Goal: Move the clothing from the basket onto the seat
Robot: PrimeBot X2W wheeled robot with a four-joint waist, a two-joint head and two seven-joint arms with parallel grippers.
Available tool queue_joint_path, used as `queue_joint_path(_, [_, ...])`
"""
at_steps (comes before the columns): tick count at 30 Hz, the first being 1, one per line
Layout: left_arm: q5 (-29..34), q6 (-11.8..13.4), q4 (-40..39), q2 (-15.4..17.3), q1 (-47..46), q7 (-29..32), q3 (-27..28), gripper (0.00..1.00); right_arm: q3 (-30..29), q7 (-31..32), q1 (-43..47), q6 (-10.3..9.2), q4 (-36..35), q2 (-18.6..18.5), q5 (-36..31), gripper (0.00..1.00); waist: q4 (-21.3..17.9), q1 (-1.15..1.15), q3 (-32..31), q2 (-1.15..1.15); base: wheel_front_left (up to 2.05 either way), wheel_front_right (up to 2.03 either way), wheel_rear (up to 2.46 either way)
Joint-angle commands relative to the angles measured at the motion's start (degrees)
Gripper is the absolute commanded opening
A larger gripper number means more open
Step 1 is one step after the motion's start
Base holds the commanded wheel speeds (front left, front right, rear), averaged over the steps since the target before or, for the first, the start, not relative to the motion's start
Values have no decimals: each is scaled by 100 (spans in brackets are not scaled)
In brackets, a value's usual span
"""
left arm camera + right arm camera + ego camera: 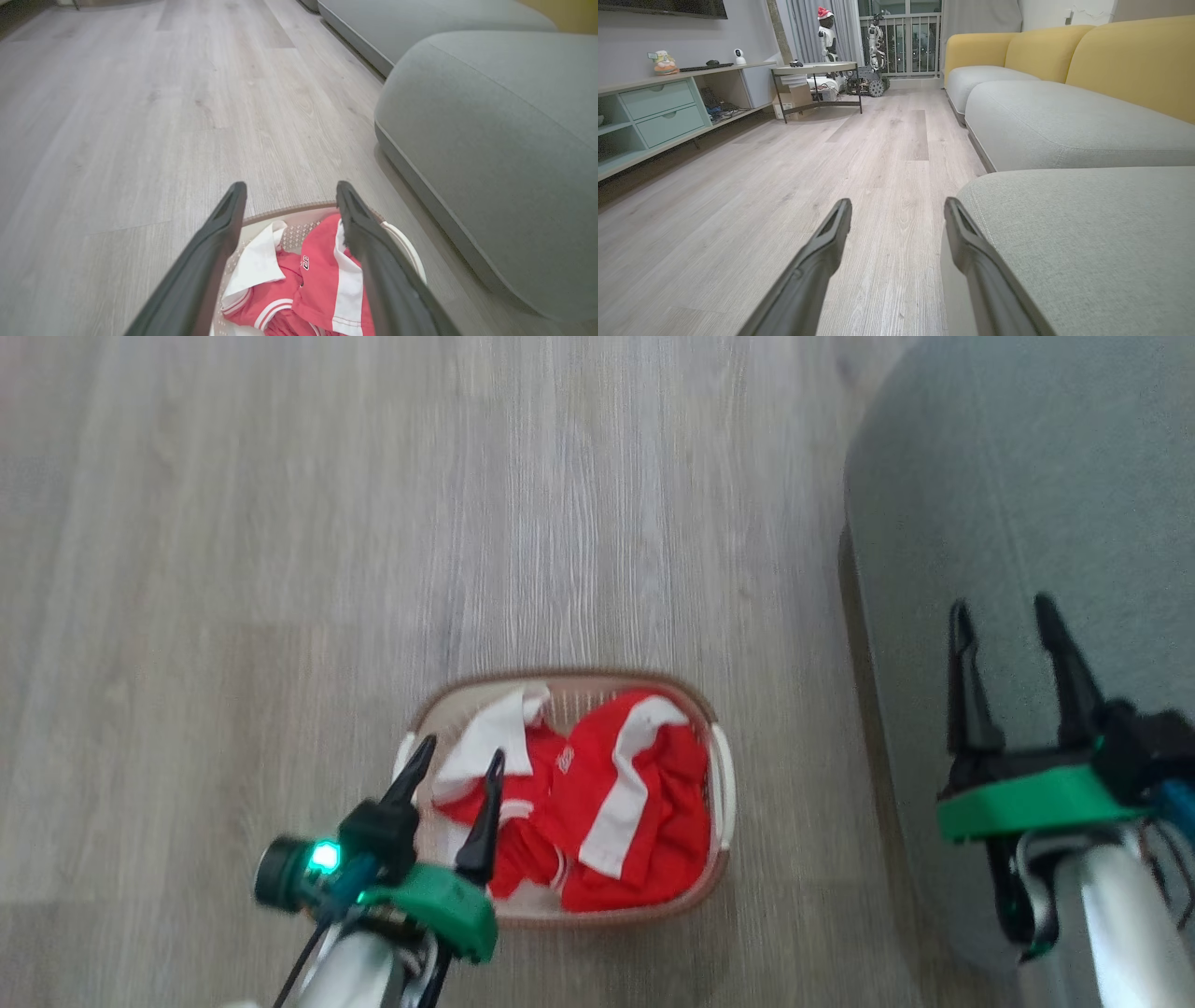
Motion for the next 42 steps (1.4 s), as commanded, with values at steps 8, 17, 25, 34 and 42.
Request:
queue_joint_path(8, [136, -160, 919, 35, -1351, -71, -444, 100, 68, -55, -801, -1, -446, -63, -63, 100, -155, 0, 1617, 0, 0, 0, 0])
queue_joint_path(17, [203, -251, 1956, 35, -2495, -71, -930, 100, 247, -55, -1643, -1, -800, -63, 31, 100, -508, 0, 2803, 0, 0, 0, 0])
queue_joint_path(25, [-42, -370, 2588, 35, -3252, -71, -1269, 100, 216, -55, -1846, -1, -1001, -63, 139, 100, -768, 0, 3412, 0, 0, 0, 0])
queue_joint_path(34, [-312, -427, 3132, 35, -3839, -71, -1655, 100, 300, -55, -2042, -1, -1171, -63, 327, 100, -1038, 0, 3823, 0, 0, 0, 0])
queue_joint_path(42, [-609, -247, 3833, 35, -4255, -71, -1740, 100, 403, -55, -2193, -1, -1312, -63, 420, 100, -1154, 0, 4027, 0, 0, 0, 0])
